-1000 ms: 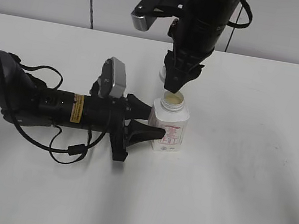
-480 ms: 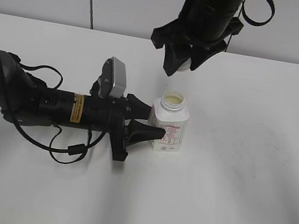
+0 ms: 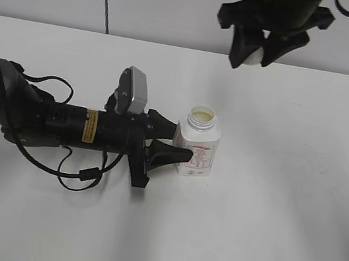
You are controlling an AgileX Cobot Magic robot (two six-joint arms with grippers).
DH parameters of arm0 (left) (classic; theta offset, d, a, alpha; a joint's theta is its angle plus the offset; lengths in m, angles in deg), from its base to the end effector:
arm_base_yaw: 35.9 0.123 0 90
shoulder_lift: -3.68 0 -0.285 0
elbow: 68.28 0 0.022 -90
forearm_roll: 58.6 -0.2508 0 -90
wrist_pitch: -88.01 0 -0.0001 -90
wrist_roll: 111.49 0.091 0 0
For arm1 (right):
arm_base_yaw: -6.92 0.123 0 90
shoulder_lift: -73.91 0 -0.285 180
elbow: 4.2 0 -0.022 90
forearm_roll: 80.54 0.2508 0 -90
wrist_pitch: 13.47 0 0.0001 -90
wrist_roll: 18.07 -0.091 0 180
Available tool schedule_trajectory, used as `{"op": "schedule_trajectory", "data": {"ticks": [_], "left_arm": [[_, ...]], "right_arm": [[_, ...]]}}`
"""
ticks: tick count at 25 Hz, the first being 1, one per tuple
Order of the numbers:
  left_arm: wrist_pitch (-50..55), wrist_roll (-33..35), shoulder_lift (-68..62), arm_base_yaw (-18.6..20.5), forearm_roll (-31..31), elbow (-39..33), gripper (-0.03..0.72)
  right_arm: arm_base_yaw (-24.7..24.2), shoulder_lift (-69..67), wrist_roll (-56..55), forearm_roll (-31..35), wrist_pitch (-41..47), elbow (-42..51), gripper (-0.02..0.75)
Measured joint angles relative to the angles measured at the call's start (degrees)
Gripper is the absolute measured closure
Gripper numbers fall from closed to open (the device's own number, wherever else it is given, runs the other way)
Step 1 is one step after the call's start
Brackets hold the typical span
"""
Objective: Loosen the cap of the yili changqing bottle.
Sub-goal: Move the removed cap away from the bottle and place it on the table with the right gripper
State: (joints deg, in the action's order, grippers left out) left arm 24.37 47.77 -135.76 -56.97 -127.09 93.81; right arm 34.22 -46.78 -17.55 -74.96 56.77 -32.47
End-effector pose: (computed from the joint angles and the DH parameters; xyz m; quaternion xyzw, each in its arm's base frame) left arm 0.3241 -0.2061 0.0595 0.5288 0.6016 -0.3858 0.4578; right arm 0.3730 0.2019 0.2930 -0.2283 0.9607 0.0813 0.1354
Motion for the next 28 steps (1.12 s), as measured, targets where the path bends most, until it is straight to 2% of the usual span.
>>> {"op": "schedule_trajectory", "data": {"ticks": [7, 13, 21, 28], "left_arm": [[0.0, 0.0, 0.0, 0.0, 0.0, 0.0, 0.379], [0.0, 0.0, 0.0, 0.0, 0.0, 0.0, 0.379], [0.0, 0.0, 0.0, 0.0, 0.0, 0.0, 0.379], [0.0, 0.0, 0.0, 0.0, 0.0, 0.0, 0.379]], "right_arm": [[-8.1, 4.3, 0.3, -1.6, 0.0, 7.8, 0.346], [-11.3, 6.1, 1.3, -0.9, -1.7, 17.4, 0.346], [-11.4, 5.9, 1.3, 1.4, -21.9, 33.6, 0.349], [-11.4, 1.5, 1.3, 3.3, -30.2, 39.9, 0.349]]}}
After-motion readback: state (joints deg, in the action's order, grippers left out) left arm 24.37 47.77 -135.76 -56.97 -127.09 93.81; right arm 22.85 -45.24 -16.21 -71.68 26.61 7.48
